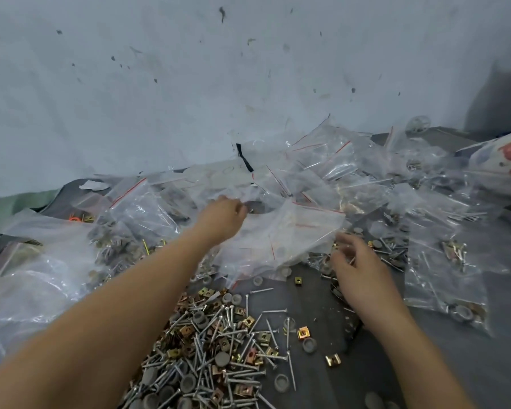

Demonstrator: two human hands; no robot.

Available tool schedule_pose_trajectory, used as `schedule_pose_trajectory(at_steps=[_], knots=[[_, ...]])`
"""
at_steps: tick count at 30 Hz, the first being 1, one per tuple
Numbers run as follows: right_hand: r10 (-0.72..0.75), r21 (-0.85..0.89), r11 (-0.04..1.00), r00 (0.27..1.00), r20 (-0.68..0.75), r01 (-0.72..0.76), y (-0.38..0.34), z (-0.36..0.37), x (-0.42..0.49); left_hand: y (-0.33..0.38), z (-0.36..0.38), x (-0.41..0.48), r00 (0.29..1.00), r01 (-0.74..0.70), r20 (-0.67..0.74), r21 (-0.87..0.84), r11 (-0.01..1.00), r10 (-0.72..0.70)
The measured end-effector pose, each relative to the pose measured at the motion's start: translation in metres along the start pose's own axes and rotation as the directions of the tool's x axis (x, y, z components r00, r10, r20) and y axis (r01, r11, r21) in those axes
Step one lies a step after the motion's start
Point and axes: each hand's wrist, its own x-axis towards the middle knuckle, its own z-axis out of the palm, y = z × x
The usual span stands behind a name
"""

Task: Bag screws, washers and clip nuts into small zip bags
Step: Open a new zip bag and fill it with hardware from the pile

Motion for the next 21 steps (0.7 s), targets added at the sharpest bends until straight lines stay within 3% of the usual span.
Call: schedule_pose_trajectory(at_steps=[4, 10, 15, 18, 21], knots=[[-0.008, 0.096, 0.995, 0.997, -0.074, 0.015, 0.003, 0.006, 0.007, -0.032, 0.020, 0.049, 0.981, 0.130, 0.129, 0.111, 0.985, -0.144], [-0.029, 0.173, 0.984, 0.994, -0.107, 0.048, 0.011, 0.010, 0.025, -0.032, 0.059, 0.107, 0.967, 0.214, 0.146, -0.006, 0.977, -0.211], [0.000, 0.168, 0.986, 0.996, -0.085, 0.014, 0.018, 0.005, 0.038, -0.040, 0.074, 0.143, 0.936, 0.283, 0.239, -0.071, 0.956, -0.259], [-0.004, 0.138, 0.990, 0.996, -0.092, 0.016, 0.021, 0.001, 0.044, -0.046, 0.078, 0.161, 0.929, 0.312, 0.204, 0.017, 0.950, -0.309], [-0.014, 0.125, 0.992, 0.993, -0.120, 0.029, 0.024, -0.002, 0.048, -0.042, 0.078, 0.166, 0.966, 0.218, 0.124, 0.091, 0.972, -0.228]])
